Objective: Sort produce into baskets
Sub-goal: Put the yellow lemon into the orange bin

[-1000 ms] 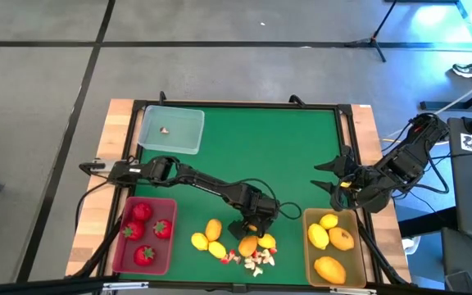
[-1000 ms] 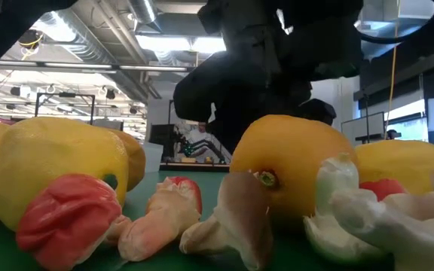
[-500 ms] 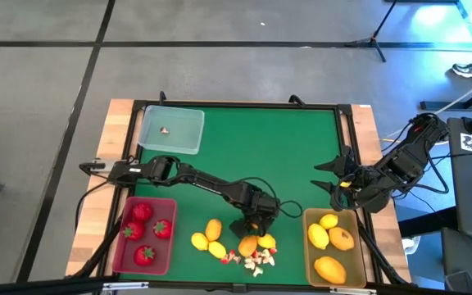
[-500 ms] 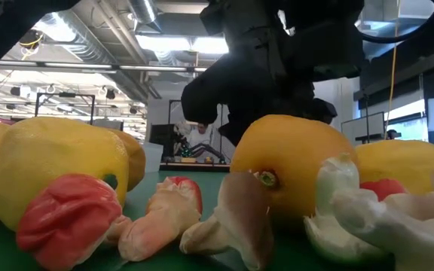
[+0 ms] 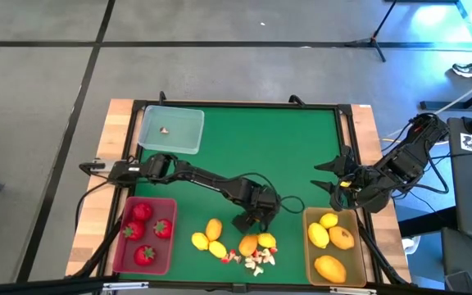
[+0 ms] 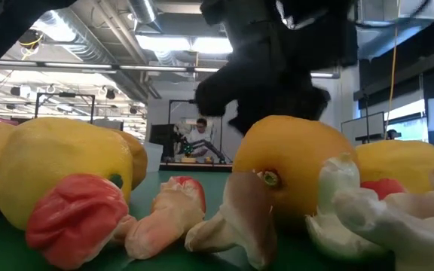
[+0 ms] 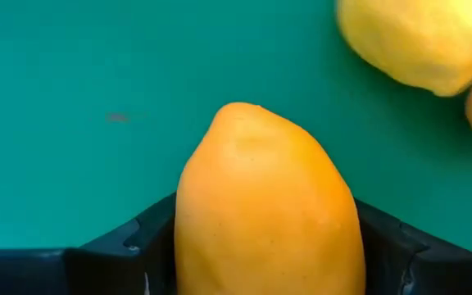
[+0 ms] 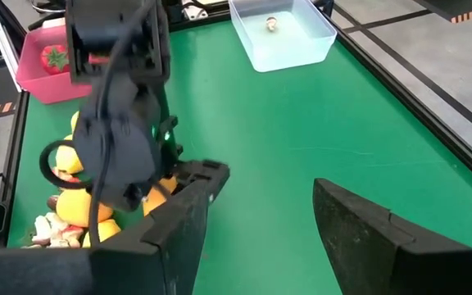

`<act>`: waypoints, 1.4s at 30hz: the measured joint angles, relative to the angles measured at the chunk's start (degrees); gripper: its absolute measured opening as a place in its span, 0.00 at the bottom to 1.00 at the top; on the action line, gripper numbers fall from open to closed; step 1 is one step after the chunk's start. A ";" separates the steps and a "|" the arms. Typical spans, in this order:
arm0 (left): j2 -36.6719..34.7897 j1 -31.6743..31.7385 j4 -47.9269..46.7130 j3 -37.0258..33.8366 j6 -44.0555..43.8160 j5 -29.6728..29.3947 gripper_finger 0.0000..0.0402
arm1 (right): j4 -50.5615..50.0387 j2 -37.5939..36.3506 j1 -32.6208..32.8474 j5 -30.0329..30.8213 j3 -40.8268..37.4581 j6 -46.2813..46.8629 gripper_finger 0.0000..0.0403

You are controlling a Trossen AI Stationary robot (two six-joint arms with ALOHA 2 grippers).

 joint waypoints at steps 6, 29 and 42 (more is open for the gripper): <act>-4.06 0.31 3.46 0.11 -1.58 -1.30 0.62 | -0.03 0.02 0.00 -0.02 0.00 0.05 0.55; 1.21 -2.97 51.38 -0.28 -13.30 2.57 0.62 | -0.59 -0.07 0.00 9.10 0.00 -2.36 0.55; 4.47 -3.08 61.92 -0.33 -14.74 2.28 0.62 | -0.57 -6.31 -0.02 27.32 0.00 -3.28 0.55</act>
